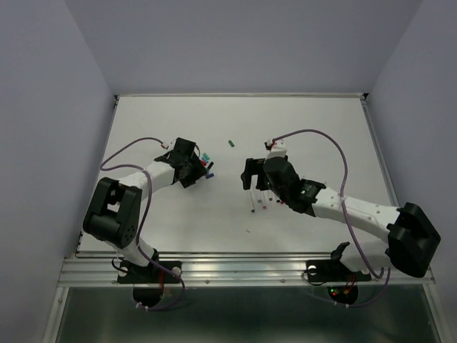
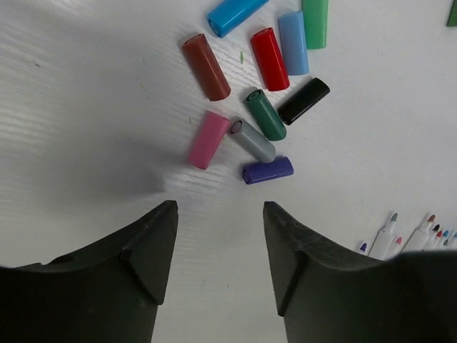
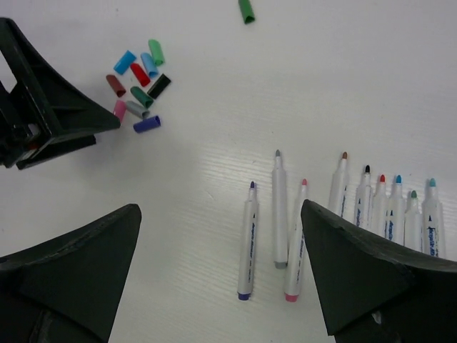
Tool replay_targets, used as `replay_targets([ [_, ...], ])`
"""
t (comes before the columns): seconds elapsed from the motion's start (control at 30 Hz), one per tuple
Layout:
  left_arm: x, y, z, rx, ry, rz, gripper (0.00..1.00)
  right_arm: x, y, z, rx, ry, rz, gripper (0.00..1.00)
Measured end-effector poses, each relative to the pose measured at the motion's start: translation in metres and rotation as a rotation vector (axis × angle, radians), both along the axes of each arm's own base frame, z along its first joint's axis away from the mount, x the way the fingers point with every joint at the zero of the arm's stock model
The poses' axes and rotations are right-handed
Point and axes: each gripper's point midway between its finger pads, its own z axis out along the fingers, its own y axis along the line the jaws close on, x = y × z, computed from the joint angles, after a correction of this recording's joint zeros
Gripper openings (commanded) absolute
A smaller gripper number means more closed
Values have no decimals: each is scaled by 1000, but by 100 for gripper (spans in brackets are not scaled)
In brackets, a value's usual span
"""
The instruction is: Open the pen caps
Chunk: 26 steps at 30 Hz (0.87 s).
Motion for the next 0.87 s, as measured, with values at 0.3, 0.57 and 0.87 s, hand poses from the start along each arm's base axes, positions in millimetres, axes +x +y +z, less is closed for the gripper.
replay_targets([
  [0.3,13,13,98,11,-240,18,99,7,-48,38,34,-132,-220,100],
  [0.57,-2,64,233,-1,-682,214,99,-1,-96,36,6,-161,-396,100],
  [0.87,-23,97,236,47,-777,325,99,-8,-125,47,47,-212,-512,100],
])
